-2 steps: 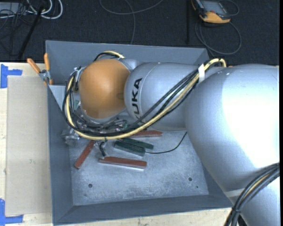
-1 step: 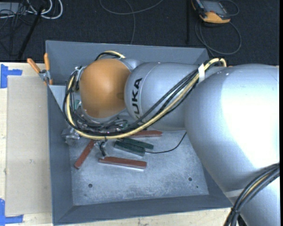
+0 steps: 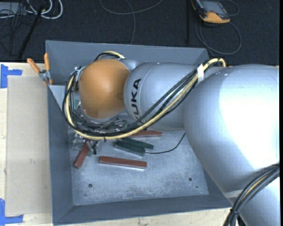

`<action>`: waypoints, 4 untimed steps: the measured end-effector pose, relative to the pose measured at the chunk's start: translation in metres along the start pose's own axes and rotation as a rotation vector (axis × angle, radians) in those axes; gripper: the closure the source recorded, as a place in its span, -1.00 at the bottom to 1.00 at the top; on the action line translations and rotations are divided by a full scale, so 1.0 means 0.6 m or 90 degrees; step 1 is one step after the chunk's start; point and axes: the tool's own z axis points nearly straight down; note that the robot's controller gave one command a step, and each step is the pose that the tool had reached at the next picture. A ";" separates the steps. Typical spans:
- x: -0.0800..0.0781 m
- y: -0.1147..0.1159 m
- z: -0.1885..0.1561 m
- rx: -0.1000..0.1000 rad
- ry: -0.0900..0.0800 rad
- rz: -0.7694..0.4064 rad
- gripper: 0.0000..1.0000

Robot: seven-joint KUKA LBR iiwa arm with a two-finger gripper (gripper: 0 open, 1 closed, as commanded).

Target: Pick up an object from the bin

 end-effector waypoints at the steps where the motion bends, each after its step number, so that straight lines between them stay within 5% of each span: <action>1: -0.002 0.000 -0.045 0.002 -0.002 0.001 1.00; 4: -0.008 -0.002 -0.200 0.002 -0.002 0.010 1.00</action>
Offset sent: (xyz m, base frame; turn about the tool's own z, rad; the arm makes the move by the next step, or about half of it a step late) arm -0.0001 0.0001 0.0255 0.0000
